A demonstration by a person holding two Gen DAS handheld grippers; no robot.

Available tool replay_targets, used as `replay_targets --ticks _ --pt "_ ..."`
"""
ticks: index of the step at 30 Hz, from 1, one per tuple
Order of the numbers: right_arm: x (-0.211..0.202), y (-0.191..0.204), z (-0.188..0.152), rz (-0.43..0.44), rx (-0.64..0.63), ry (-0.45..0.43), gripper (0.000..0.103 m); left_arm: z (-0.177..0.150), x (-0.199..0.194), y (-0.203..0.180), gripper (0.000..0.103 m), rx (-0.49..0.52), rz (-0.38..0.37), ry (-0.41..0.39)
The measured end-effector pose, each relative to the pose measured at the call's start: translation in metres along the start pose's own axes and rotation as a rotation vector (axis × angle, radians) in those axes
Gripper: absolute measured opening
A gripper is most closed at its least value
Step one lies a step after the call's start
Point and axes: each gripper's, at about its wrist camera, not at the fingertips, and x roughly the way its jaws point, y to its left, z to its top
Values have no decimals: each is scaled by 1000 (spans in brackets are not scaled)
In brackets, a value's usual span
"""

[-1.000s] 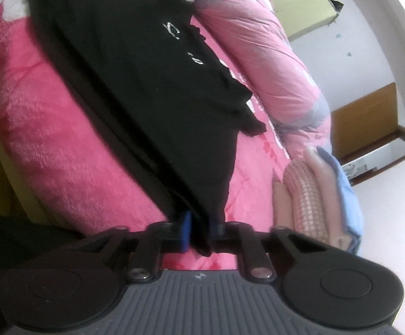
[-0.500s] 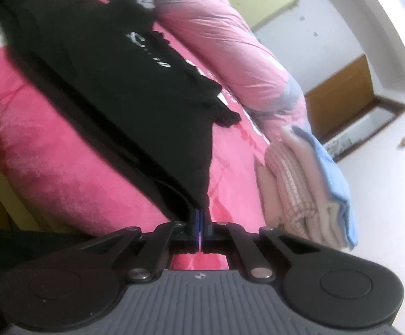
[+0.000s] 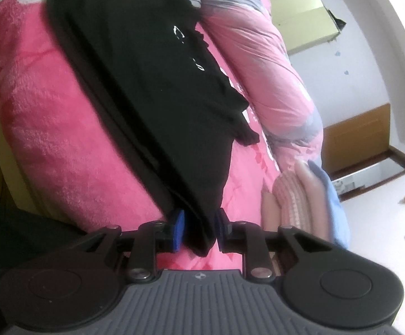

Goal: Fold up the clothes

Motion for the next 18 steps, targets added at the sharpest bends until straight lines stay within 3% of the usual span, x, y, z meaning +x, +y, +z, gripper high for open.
replay_targets --ticks 1,3,5,12,18 --pt "1 0 0 3 -4 1 21 0 0 0 53 0 0 0" --pt "3 1 0 6 -7 10 4 0 0 0 53 0 -1 0" --pt "2 1 0 -6 3 11 0 0 0 0 53 1 -1 -1" --pt "-16 -24 -7 -21 257 -25 0 1 1 1 53 0 -4 1" --pt "-17 -24 -20 -5 326 17 0 1 0 0 53 3 -3 3"
